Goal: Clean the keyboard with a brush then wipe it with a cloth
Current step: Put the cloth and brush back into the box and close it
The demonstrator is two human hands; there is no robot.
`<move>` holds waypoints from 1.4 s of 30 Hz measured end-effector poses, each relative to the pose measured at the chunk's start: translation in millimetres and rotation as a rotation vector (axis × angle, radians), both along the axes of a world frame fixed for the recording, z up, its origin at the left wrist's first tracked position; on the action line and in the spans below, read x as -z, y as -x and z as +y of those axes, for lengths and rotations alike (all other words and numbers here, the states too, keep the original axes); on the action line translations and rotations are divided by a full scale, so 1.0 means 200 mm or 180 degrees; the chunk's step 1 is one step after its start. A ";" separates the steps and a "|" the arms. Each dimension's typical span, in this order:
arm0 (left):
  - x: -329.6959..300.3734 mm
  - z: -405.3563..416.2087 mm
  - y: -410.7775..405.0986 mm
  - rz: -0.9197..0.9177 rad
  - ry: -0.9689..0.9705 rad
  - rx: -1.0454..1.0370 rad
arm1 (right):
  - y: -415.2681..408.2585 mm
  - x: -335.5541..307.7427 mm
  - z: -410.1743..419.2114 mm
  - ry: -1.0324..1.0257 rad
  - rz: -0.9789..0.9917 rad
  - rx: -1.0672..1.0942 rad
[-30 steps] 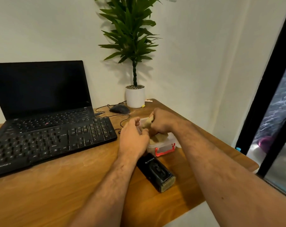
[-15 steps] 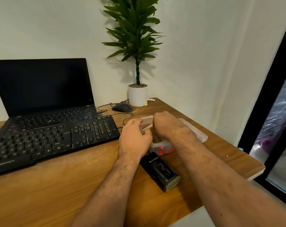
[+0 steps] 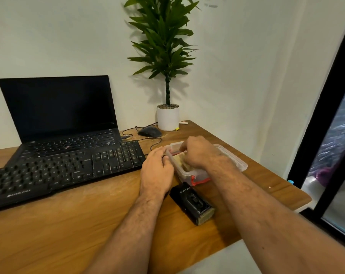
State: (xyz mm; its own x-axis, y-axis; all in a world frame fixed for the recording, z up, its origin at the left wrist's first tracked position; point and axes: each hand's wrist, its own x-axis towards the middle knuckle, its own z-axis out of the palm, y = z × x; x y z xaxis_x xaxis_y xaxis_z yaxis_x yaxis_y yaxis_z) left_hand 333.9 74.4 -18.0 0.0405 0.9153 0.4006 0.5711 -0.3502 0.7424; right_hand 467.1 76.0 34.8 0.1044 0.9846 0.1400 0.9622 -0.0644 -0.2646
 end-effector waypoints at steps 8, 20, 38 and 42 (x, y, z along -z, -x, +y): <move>0.01 -0.22 0.13 -0.0225 0.0155 -0.0136 | 0.13 -0.14 -0.39 -0.0600 0.0178 -0.0220; -0.02 -0.35 0.22 -0.0219 0.0500 -0.0310 | 0.22 -0.08 -0.68 0.0616 0.0702 -0.0152; 0.05 -0.28 0.12 0.1034 0.0376 0.0800 | 0.09 -0.03 -0.17 -0.0077 0.0717 0.0539; 0.05 -0.27 0.13 0.1103 0.0358 0.0844 | 0.06 -0.03 -0.20 -0.0263 0.0609 0.0363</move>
